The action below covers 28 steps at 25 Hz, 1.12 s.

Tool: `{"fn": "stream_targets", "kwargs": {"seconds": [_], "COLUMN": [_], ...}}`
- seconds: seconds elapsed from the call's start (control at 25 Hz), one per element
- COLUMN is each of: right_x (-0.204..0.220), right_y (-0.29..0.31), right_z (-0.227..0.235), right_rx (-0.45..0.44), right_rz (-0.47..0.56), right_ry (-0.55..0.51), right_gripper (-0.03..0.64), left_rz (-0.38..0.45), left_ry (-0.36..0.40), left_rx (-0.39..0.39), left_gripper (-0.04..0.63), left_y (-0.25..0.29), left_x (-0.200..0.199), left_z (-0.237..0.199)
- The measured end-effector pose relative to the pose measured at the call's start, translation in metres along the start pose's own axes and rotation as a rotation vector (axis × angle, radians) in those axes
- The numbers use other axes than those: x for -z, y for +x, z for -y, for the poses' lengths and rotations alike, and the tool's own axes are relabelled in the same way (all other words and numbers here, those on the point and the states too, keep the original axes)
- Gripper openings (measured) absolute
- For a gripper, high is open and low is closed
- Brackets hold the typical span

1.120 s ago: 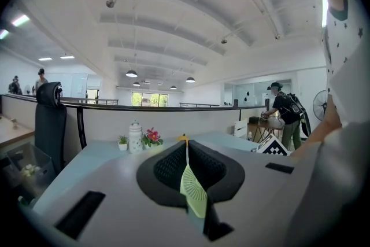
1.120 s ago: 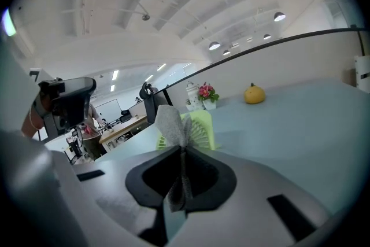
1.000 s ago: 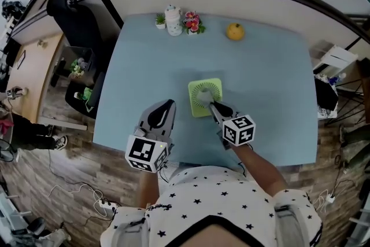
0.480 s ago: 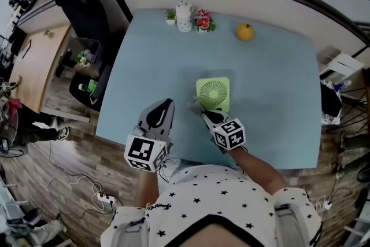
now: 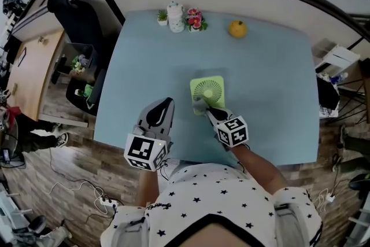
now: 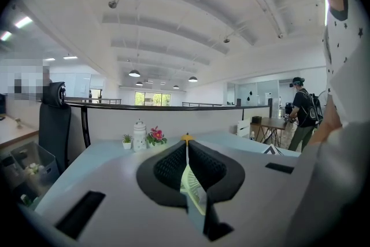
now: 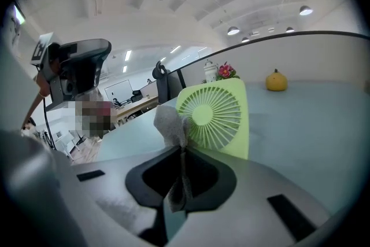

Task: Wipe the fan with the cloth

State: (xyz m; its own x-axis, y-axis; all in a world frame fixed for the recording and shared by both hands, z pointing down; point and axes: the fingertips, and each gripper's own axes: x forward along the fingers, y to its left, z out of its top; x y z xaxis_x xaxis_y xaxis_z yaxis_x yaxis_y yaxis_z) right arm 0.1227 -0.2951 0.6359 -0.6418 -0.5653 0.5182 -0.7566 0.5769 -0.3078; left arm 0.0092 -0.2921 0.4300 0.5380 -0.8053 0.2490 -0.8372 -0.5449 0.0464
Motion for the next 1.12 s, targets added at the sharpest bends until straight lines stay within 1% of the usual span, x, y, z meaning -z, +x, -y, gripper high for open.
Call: {"fn": "stream_targets", "kwargs": {"seconds": [0.44,0.64,0.76,0.92,1.0,1.12], "right_x": [0.015,0.026,0.024,0.008,-0.007,-0.039], "right_y": [-0.035,-0.04,-0.04,-0.048,-0.056,-0.068], "right_z": [0.048,0.052,0.051,0.043,0.039,0.033], "right_rx": [0.124,0.146,0.146,0.111,0.094,0.069], "right_rz": [0.022,0.015,0.032,0.105,0.155,0.246], "right_ry": [0.085,0.103,0.112,0.172,0.194,0.201], "right_gripper": [0.026,0.026,0.026,0.026,0.026,0.026], "left_rz": [-0.001,-0.004,-0.001,-0.003,-0.006,-0.005], "left_ry": [0.024,0.034,0.04,0.043,0.044,0.046], "left_rx": [0.077,0.096,0.104,0.114,0.117,0.118], "left_gripper": [0.034,0.034,0.034,0.034,0.034,0.034], "left_y": [0.024,0.027,0.029,0.03,0.031,0.033], "left_x": [-0.008,-0.01,-0.011,-0.011,-0.01,-0.011], "left_z": [0.021,0.028,0.03,0.035,0.037,0.038]}}
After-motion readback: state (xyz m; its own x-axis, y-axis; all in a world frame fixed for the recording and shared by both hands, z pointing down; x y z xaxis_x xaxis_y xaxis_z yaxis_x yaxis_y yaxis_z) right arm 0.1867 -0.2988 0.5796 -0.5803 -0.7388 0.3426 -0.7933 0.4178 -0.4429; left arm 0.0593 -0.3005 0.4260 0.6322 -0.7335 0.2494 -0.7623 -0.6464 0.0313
